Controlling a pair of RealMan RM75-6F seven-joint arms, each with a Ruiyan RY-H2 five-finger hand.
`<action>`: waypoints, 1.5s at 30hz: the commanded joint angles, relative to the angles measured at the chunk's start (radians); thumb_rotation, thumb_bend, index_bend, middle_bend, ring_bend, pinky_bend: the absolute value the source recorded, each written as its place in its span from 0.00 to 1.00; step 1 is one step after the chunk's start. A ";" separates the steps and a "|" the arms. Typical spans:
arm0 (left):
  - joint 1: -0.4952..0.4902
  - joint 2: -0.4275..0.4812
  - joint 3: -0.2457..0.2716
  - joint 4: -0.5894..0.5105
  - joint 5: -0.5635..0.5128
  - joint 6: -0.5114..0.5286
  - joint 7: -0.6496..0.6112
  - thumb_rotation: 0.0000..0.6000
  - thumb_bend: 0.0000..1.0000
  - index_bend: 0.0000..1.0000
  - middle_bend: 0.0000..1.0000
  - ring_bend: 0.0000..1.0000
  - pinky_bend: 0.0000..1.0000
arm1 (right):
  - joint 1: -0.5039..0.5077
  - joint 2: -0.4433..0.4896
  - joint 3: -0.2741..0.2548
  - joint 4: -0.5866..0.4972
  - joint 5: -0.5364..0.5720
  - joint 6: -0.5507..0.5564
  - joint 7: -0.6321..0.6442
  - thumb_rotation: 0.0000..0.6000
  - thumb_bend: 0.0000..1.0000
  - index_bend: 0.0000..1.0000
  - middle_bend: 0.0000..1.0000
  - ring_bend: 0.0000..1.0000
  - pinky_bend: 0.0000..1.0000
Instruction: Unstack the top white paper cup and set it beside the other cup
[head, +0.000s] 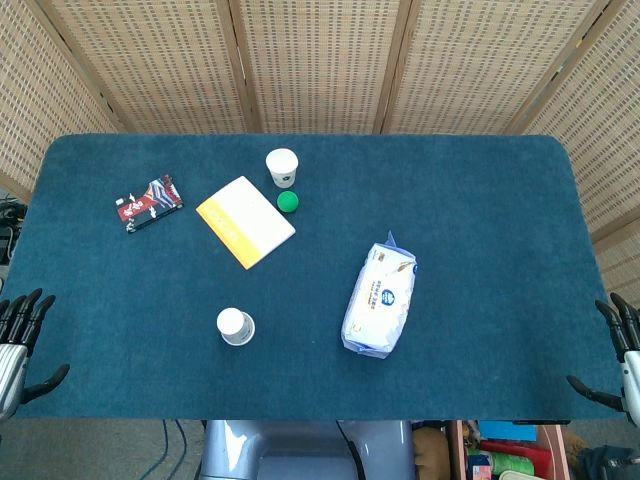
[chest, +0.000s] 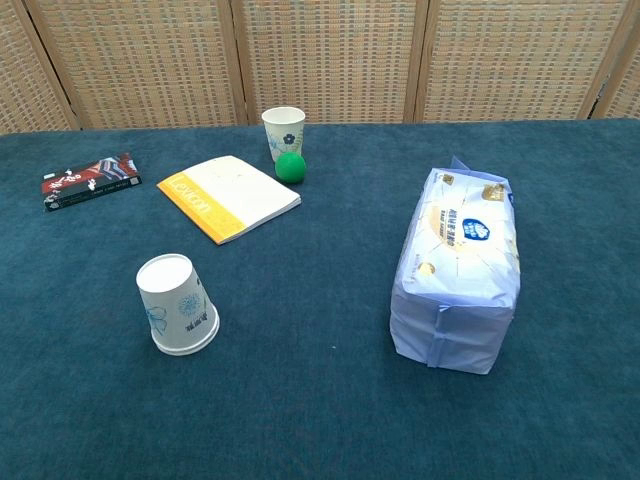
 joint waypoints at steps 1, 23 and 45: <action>-0.001 -0.004 0.002 0.001 0.005 -0.003 0.004 1.00 0.24 0.00 0.00 0.00 0.00 | -0.001 -0.001 0.000 0.004 0.000 0.002 0.006 1.00 0.00 0.00 0.00 0.00 0.00; -0.359 -0.048 -0.128 -0.200 -0.255 -0.545 0.296 1.00 0.24 0.00 0.00 0.00 0.00 | 0.006 0.009 0.002 0.015 0.015 -0.023 0.048 1.00 0.00 0.00 0.00 0.00 0.00; -0.643 -0.325 -0.163 -0.156 -0.697 -0.597 0.605 1.00 0.24 0.26 0.00 0.00 0.00 | 0.023 0.014 0.009 0.028 0.043 -0.065 0.080 1.00 0.00 0.00 0.00 0.00 0.00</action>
